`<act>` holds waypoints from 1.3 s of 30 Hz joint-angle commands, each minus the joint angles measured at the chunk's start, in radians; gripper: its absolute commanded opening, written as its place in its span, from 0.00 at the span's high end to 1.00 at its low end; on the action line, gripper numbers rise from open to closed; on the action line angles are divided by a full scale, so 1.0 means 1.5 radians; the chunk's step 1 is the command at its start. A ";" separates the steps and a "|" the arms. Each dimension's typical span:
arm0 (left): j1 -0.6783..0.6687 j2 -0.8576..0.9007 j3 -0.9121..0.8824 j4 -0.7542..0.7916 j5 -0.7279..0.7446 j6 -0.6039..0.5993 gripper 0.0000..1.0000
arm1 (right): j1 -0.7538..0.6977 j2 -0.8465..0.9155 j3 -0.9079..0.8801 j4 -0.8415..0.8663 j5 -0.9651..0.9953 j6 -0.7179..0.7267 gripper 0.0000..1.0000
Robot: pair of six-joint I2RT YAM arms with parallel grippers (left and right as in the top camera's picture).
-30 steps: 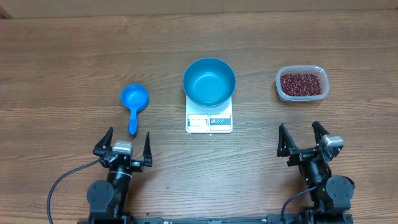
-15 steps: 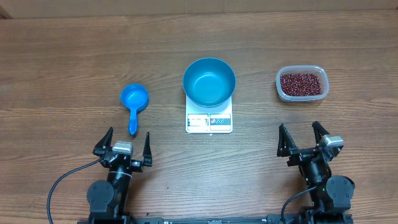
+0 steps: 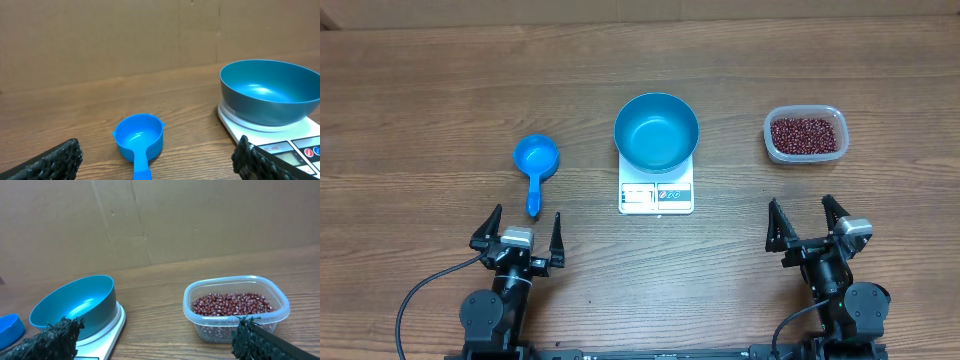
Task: Scoop item into bowl and weigh 150g on scale
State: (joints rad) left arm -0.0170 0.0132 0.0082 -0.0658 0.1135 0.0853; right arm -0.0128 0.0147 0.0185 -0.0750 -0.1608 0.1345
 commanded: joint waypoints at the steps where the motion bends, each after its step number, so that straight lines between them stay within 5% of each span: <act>1: 0.007 -0.006 -0.002 -0.001 0.007 0.011 0.01 | -0.004 -0.008 -0.007 0.004 -0.004 -0.006 0.00; 39: 0.007 -0.006 -0.002 0.012 0.010 0.030 0.00 | -0.004 -0.008 -0.007 0.004 -0.004 -0.006 0.00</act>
State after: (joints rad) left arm -0.0170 0.0132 0.0082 -0.0635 0.1131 0.1123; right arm -0.0128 0.0147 0.0185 -0.0746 -0.1608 0.1345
